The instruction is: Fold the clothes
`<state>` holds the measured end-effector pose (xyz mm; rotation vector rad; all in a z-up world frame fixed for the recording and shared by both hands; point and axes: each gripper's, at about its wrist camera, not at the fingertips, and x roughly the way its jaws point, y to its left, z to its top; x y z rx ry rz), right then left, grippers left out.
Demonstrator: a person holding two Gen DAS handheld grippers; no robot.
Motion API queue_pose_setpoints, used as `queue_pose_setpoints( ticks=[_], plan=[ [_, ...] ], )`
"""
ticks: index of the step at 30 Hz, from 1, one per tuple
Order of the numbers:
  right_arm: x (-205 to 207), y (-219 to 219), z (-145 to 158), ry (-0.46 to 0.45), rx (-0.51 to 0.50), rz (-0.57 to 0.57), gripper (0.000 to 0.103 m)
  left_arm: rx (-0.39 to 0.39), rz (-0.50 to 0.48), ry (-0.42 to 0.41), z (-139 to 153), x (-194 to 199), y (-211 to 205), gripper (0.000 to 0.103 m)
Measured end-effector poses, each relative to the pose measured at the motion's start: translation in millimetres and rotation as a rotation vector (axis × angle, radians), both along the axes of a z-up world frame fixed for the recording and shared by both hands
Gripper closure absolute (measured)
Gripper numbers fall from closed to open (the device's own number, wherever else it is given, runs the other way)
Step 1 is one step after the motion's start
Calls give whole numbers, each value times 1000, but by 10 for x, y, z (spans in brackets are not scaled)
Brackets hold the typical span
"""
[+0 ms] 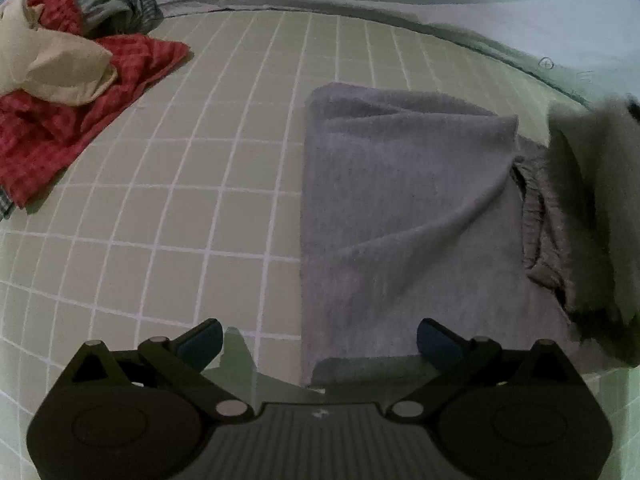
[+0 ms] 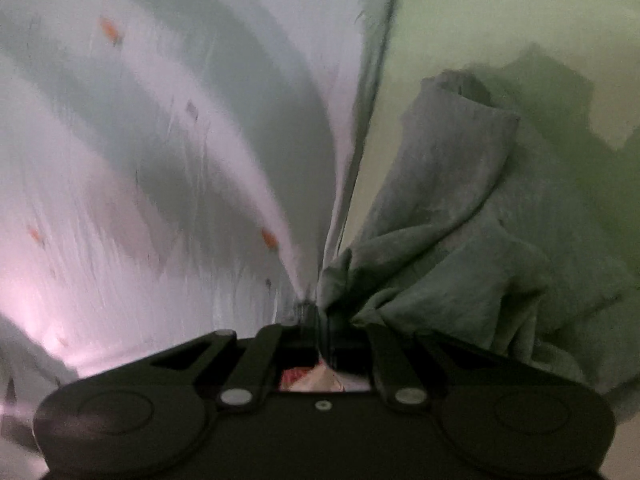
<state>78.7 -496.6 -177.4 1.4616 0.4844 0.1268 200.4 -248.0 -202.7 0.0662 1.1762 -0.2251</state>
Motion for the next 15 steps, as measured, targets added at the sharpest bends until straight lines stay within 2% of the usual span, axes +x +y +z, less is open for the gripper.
queue_pose_setpoints(
  ticks=[3,5,7,8,9,10,12,13,15],
  plan=[
    [321,292,133,-16,-102,117,98,-9,23,-2,-7,8,81,1],
    [559,505,155,18,-193,203,92,-24,56,0,-2,19,152,1],
    [753,669,99,98,-247,271,71,-41,76,-6,9,29,218,1],
    [786,704,84,114,-257,290,70,-46,86,-15,26,28,243,1],
    [797,723,76,121,-261,303,69,-50,97,-24,45,27,267,1],
    [765,705,101,116,-273,305,61,-56,108,-35,73,24,288,1],
    [669,639,175,97,-305,303,56,-74,124,-55,130,25,322,2],
    [635,574,233,93,-334,286,54,-89,125,-64,163,30,323,2],
    [466,402,329,104,-453,220,54,-124,117,-81,222,36,309,7]
  ],
)
